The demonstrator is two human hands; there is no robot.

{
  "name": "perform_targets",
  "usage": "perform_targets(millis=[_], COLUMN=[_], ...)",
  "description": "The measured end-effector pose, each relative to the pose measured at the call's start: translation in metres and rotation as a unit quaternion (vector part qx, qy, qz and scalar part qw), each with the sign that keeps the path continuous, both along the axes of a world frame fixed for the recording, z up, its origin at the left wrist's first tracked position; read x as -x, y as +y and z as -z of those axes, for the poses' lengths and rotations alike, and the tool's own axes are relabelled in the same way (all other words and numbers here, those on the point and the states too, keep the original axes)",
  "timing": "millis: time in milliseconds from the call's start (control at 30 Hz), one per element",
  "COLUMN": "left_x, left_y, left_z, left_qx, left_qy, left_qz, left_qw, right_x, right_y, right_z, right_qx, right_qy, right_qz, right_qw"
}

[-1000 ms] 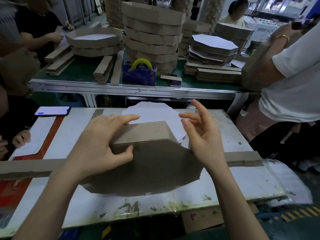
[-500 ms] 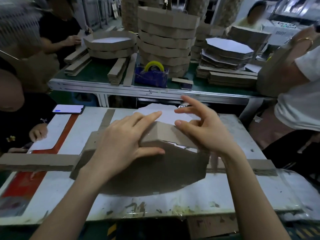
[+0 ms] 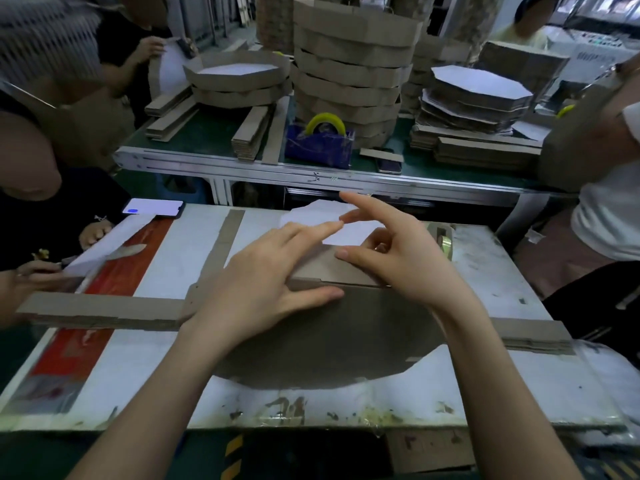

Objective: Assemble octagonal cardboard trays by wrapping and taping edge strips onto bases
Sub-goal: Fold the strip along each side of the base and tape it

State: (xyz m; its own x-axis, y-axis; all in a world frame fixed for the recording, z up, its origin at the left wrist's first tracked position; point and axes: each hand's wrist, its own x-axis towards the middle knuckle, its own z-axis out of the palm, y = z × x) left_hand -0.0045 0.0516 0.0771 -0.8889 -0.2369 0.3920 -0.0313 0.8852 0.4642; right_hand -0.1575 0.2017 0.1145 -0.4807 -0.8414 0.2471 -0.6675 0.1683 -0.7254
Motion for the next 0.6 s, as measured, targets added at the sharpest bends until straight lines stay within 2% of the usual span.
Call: perform_targets(millis=[167,333,400,500,600], left_x=[-0.013,-0.020,-0.022,-0.023,-0.022], left_y=[-0.017,-0.024,-0.023,-0.020,-0.018], left_z=[0.013,0.013,0.011,0.009,0.008], left_qx=[-0.007,0.066,0.057,0.013,-0.010], left_qy=[0.019,0.047,0.055,0.062,0.071], left_qz=[-0.008,0.023,0.029,0.030,0.022], left_qw=[1.000,0.996,0.996,0.998,0.997], right_x=[0.004,-0.005,-0.006,-0.007,-0.018], right_y=[0.005,-0.007,-0.009,-0.010,-0.009], right_z=[0.000,0.007,0.007,0.002,-0.004], right_qx=[-0.008,-0.007,-0.012,-0.032,0.052], right_qy=[-0.036,-0.053,-0.055,-0.010,0.073], right_qz=[0.028,0.005,0.003,0.018,0.110], right_qw=[0.999,0.999,0.998,0.999,0.990])
